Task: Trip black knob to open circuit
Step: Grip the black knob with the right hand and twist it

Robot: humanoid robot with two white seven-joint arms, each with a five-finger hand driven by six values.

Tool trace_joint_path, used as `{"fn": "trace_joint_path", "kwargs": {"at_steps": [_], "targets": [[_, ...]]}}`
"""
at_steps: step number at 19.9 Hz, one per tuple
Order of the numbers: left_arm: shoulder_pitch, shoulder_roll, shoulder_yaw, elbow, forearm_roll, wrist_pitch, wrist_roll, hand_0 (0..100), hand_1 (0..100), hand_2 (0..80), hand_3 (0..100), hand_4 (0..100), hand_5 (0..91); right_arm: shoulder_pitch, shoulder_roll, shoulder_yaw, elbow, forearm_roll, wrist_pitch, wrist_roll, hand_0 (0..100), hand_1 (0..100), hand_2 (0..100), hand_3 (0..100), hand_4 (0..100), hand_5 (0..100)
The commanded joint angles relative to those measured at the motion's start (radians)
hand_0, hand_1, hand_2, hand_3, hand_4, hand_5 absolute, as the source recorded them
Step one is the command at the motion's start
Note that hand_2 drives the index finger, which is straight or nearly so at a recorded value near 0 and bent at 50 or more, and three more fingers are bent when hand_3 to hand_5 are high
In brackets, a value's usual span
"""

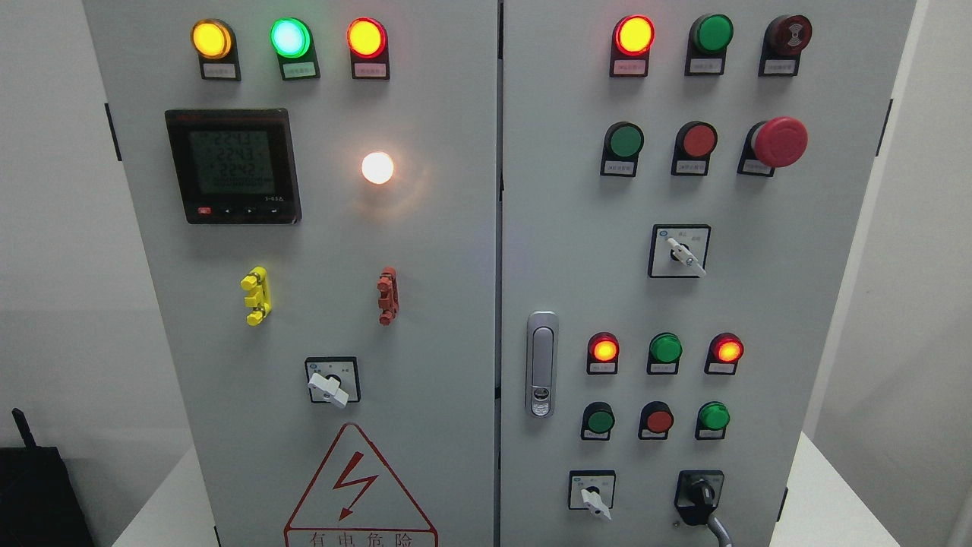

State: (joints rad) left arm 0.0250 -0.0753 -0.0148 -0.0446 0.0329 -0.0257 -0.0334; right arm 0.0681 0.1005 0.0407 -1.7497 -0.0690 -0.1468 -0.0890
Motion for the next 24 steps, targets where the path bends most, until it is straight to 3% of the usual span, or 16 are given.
{"fn": "trace_joint_path", "kwargs": {"at_steps": [1,24], "targets": [[-0.002,0.0,0.003,0.0,0.002,-0.003,0.0,12,39,0.0,0,0,0.0,-0.019,0.004,0.025,-0.028,0.003,-0.007,0.008,0,0,0,100,100,98],[-0.002,0.0,0.003,0.0,0.002,-0.003,0.0,12,39,0.0,0,0,0.0,-0.025,0.011,0.054,-0.03,-0.005,-0.01,0.006,0,0,0,100,100,99]]}}
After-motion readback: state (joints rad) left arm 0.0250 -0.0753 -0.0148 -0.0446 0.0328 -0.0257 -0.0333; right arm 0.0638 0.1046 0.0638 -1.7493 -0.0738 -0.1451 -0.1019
